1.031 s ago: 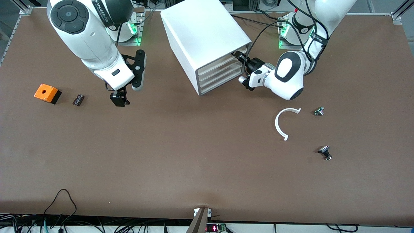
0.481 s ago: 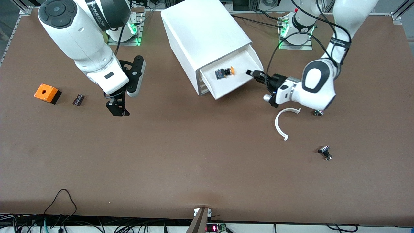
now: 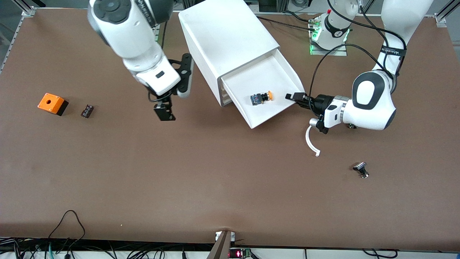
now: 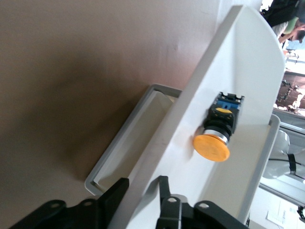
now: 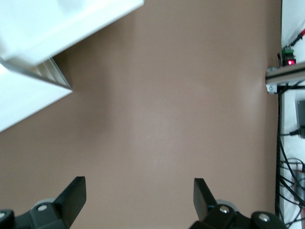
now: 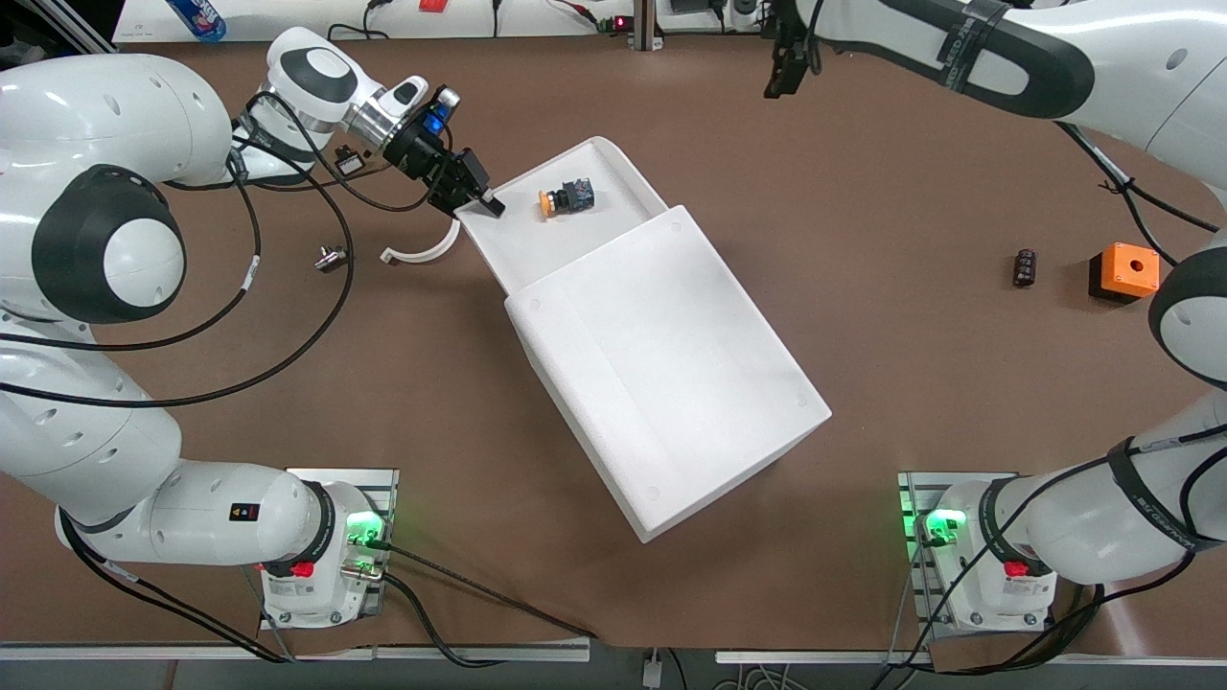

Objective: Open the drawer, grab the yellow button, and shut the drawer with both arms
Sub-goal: 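Pull the drawer open with the left gripper while the right gripper approaches, then lower the right gripper over the yellow button while the left gripper releases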

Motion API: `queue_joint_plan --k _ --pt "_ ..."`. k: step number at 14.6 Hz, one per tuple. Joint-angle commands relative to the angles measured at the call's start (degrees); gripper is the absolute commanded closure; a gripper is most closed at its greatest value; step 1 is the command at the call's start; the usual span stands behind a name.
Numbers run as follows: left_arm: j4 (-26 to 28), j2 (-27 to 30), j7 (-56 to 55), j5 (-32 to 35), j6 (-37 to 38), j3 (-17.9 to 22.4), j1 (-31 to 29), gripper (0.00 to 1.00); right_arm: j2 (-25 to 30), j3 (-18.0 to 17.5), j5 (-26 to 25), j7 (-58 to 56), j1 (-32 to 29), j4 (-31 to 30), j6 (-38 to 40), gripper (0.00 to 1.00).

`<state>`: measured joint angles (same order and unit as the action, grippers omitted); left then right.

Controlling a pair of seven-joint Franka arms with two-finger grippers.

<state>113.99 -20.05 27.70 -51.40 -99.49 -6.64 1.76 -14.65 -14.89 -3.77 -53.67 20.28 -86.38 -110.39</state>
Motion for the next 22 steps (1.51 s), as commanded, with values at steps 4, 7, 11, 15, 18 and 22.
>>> queue_joint_plan --k 4,7,11,15,18,22 --pt "-1.66 2.02 -1.24 5.40 -11.05 1.37 -0.09 0.00 -8.25 0.30 5.97 2.70 7.92 8.99 1.65 0.00" --pt "-1.67 7.98 -1.50 18.23 -19.57 1.28 -0.18 0.00 -17.50 0.39 5.18 2.69 12.58 23.15 8.68 0.00" --pt "-1.58 14.93 -1.59 22.20 -19.70 3.81 -2.20 0.00 -19.45 0.65 5.18 3.05 14.17 24.60 8.34 0.00" --pt "-2.80 22.23 -1.68 30.98 -9.35 8.82 -1.51 0.00 -20.59 1.44 5.27 6.45 17.50 24.94 7.91 0.00" --pt "-11.04 22.68 -1.68 38.27 1.72 12.52 -1.06 0.00 -23.84 8.71 5.27 9.46 25.84 27.58 7.21 0.00" --pt "-17.13 22.86 -3.78 47.96 8.35 12.79 -0.36 0.00 -25.08 11.11 5.36 12.01 29.47 27.67 5.54 0.00"
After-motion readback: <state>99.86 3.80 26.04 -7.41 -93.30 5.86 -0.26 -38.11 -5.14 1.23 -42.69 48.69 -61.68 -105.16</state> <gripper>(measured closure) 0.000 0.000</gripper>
